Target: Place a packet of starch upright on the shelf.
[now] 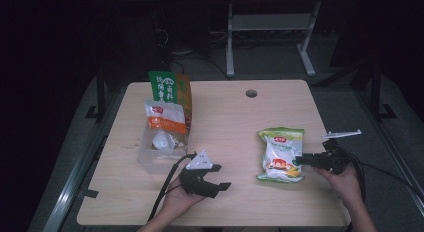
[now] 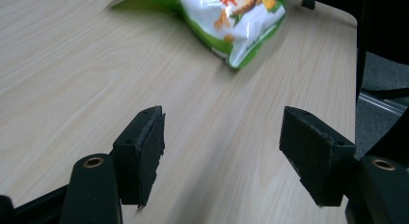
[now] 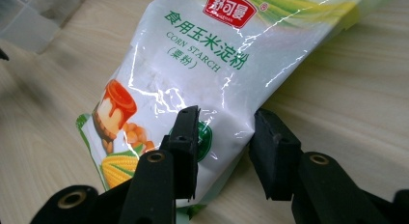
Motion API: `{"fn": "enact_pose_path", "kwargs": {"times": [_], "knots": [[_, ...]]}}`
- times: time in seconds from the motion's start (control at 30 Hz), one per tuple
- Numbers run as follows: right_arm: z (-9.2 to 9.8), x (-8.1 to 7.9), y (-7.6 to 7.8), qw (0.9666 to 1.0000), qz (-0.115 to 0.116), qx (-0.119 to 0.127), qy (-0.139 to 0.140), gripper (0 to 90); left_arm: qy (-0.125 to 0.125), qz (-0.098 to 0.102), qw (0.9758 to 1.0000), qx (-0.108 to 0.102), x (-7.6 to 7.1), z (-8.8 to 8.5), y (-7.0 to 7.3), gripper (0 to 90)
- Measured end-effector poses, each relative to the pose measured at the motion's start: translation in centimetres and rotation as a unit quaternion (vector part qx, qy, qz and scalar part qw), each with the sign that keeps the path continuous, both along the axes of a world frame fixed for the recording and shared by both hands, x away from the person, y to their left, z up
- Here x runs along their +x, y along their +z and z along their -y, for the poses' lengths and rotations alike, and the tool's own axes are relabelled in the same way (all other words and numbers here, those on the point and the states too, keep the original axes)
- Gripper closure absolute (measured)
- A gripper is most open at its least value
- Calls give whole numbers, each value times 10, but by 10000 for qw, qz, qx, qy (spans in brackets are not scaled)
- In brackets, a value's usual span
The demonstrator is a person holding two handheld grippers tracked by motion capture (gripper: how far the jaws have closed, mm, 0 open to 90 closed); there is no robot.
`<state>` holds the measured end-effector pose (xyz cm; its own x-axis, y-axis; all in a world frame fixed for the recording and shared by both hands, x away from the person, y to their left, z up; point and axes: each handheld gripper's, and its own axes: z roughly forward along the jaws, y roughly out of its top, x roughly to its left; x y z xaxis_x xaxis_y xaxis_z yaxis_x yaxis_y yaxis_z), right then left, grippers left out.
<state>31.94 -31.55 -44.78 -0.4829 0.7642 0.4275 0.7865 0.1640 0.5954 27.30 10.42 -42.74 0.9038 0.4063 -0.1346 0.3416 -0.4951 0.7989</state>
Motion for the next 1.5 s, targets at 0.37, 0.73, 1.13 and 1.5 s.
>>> {"fn": "enact_pose_path", "kwargs": {"times": [0.37,0.73,1.13,1.5], "knots": [[-1,2,5,9998,6,-197,54,441,-162,-49,9999,7,17,43,5,333],[1,27,-3,9999,-133,-60,9,428,-141,-279,9995,-65,44,84,2,347],[-3,27,-9,9991,24,318,287,843,-62,-906,9959,-51,66,123,-17,275],[-9,15,6,9981,448,230,342,893,-43,-1234,9921,-243,76,129,-22,289]]}}
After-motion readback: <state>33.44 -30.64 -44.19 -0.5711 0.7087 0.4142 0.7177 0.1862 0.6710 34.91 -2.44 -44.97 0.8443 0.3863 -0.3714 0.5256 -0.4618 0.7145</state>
